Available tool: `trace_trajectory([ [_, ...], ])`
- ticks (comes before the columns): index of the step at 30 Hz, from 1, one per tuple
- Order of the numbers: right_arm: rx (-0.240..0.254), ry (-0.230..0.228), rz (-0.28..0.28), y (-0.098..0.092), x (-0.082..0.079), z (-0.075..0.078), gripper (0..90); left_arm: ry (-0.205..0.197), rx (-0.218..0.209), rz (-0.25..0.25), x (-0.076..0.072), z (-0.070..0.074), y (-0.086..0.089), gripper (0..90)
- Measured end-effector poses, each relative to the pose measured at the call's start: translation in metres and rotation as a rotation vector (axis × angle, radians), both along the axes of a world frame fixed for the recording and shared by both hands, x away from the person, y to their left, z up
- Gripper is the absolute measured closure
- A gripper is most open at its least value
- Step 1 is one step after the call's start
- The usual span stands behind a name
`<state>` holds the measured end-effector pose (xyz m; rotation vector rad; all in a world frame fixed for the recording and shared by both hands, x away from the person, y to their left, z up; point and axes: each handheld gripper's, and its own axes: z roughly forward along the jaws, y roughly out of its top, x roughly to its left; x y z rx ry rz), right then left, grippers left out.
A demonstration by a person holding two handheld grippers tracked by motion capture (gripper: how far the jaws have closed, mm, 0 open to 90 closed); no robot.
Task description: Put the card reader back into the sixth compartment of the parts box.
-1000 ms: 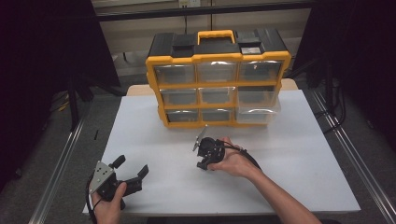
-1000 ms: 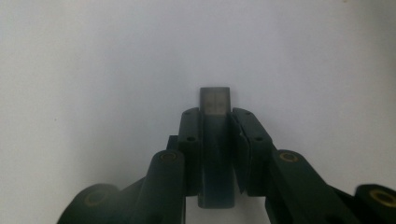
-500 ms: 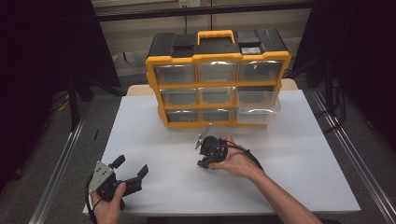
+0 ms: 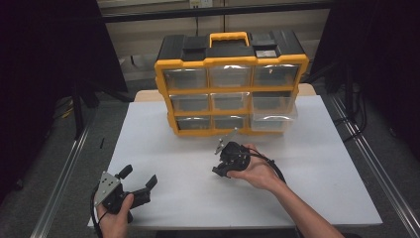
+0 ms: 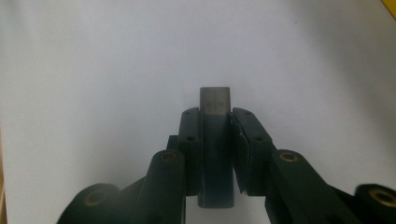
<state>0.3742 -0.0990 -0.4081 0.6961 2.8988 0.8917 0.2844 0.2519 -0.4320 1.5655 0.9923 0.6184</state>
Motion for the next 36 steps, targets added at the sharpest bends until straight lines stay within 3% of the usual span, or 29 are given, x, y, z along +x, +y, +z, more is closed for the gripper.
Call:
trace_trajectory([
  [4,0.046,-0.004,-0.004,-0.008,-0.003,0.002,74.1,-0.001,0.000,0.000,0.000,0.000,0.000,3.4],
  [11,0.069,-0.027,-0.026,-0.018,-0.006,0.006,74.1,-0.002,0.006,-0.002,0.000,0.000,0.000,3.4],
  [14,0.115,-0.047,-0.054,-0.027,-0.008,0.014,74.1,-0.002,0.005,-0.003,0.000,0.000,0.000,3.4],
  [36,0.252,-0.144,-0.076,-0.050,-0.018,0.049,74.1,-0.002,0.001,-0.006,-0.001,0.000,-0.001,3.4],
])
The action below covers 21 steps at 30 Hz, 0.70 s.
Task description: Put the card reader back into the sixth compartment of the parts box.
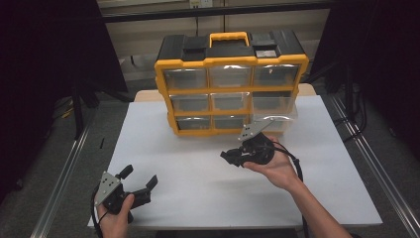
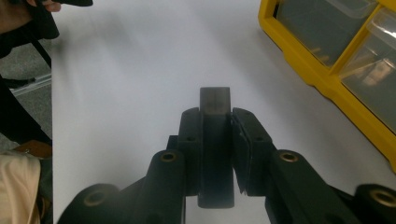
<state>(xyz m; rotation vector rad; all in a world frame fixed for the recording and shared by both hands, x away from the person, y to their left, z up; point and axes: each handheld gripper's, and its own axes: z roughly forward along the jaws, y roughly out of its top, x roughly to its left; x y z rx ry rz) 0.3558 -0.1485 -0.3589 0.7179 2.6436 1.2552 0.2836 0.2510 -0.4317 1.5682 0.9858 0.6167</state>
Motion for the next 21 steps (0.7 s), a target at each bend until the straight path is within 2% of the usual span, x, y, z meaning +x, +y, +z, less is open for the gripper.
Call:
trace_trajectory([
  [11,0.028,-0.029,0.000,-0.003,-0.002,0.008,74.1,0.000,0.005,0.006,0.000,0.000,0.000,3.4],
  [21,0.073,-0.047,-0.005,-0.013,-0.005,0.021,74.1,-0.002,0.008,0.010,0.000,0.000,0.000,3.1],
])
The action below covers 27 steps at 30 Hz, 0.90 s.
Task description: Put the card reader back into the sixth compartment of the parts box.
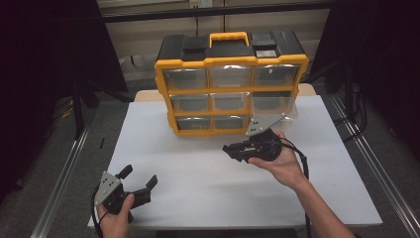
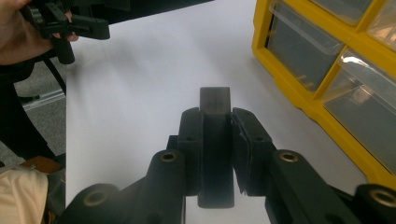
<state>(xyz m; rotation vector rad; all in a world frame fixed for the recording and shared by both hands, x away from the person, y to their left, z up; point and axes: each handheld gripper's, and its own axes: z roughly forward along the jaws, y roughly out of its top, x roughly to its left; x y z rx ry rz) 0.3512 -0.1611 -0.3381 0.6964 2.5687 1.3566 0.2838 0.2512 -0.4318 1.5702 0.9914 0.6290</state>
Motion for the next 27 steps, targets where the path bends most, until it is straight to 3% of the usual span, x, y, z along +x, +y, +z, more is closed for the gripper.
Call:
trace_trajectory([
  [15,0.015,-0.040,-0.023,-0.011,-0.003,0.021,74.1,-0.002,0.002,0.011,0.001,0.000,0.001,3.1],
  [27,0.014,-0.068,-0.043,-0.019,0.005,0.052,74.1,0.002,-0.004,0.013,0.001,0.000,0.002,3.1],
])
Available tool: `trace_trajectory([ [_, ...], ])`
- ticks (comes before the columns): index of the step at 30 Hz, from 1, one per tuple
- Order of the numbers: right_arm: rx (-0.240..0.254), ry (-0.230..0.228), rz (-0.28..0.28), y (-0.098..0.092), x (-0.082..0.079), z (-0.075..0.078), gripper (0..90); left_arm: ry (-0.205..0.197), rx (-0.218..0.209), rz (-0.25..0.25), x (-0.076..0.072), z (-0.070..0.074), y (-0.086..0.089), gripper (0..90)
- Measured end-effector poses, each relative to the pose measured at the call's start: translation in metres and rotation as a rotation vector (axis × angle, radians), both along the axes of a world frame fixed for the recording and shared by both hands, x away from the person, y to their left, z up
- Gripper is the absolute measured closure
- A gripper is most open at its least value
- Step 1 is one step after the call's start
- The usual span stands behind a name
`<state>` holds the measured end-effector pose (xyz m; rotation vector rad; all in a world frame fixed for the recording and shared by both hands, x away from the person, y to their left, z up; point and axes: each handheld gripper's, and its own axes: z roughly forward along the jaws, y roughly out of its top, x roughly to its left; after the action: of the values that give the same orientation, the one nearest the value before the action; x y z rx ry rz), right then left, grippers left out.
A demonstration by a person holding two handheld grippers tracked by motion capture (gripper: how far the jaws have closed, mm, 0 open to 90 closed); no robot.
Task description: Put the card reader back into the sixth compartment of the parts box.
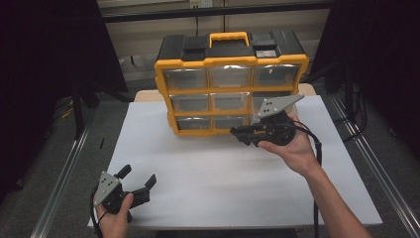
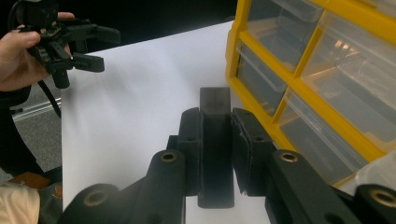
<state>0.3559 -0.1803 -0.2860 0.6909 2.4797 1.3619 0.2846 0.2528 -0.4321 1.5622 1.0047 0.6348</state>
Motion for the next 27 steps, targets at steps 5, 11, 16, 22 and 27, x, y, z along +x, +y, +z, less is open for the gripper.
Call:
trace_trajectory([
  [5,-0.009,-0.016,-0.009,-0.001,0.002,0.008,74.1,-0.004,0.000,-0.001,0.000,0.000,0.001,3.1],
  [11,-0.016,-0.023,-0.019,-0.002,0.006,0.017,74.1,-0.003,0.000,-0.003,0.000,0.000,-0.001,3.2],
  [16,-0.012,-0.031,-0.030,-0.005,0.009,0.025,74.1,-0.003,0.003,-0.006,0.000,0.000,-0.001,3.2],
  [22,-0.019,-0.041,-0.056,-0.009,0.011,0.031,74.1,-0.003,0.000,-0.007,0.000,0.000,0.000,3.2],
  [27,-0.020,-0.054,-0.065,-0.012,0.013,0.041,74.1,-0.004,0.004,-0.008,0.000,0.000,0.000,3.2],
])
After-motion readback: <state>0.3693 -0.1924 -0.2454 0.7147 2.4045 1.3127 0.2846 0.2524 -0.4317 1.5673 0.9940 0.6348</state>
